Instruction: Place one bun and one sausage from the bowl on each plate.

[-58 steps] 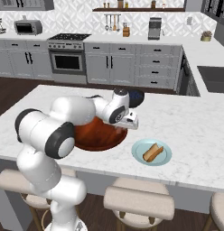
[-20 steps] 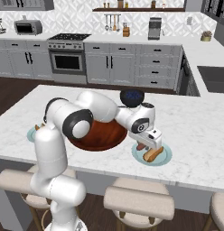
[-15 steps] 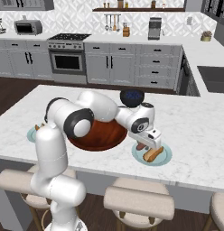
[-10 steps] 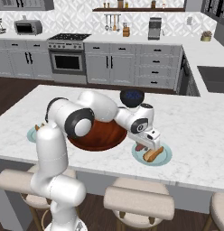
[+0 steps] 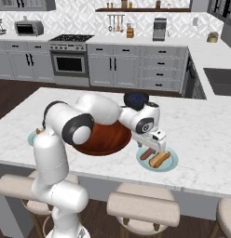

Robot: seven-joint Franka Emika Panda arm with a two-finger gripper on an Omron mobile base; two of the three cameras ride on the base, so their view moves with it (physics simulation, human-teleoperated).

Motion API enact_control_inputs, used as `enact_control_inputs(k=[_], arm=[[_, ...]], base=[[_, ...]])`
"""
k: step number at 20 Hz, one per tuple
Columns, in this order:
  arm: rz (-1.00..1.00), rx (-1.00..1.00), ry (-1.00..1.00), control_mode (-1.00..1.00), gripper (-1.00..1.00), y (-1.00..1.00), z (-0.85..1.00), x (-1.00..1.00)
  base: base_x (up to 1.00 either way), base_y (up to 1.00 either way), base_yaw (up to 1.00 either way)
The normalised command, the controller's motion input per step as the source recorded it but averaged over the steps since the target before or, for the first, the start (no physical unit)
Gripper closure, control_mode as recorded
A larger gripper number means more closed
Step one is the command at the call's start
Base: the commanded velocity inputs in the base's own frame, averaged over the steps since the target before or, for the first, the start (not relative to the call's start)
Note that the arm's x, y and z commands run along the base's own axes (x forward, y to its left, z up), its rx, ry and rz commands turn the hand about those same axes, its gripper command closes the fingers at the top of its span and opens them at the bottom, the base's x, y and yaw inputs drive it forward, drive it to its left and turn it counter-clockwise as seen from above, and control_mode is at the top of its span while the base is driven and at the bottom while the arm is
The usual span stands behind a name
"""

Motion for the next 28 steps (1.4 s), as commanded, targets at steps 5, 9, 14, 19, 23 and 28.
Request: enact_control_inputs(k=[5, 9, 14, 19, 23, 28], arm=[[0.00, 0.03, 0.00, -1.00, -1.00, 0.02, 0.86, -0.39], [0.00, 0.03, 0.00, -1.00, -1.00, 0.13, 0.92, -0.42], [0.00, 0.01, 0.00, -1.00, -1.00, 0.15, 0.97, -0.52], [0.00, 0.00, 0.01, -1.00, -1.00, 0.23, 0.94, -0.57], [0.00, 0.00, 0.01, -1.00, -1.00, 0.25, 0.88, -0.59], [0.00, 0.00, 0.02, -1.00, -1.00, 0.40, 0.84, -0.56]], base=[[0.00, 0.00, 0.00], [0.00, 0.00, 0.00], [0.00, 0.00, 0.00], [0.00, 0.00, 0.00], [0.00, 0.00, 0.00], [0.00, 0.00, 0.00]])
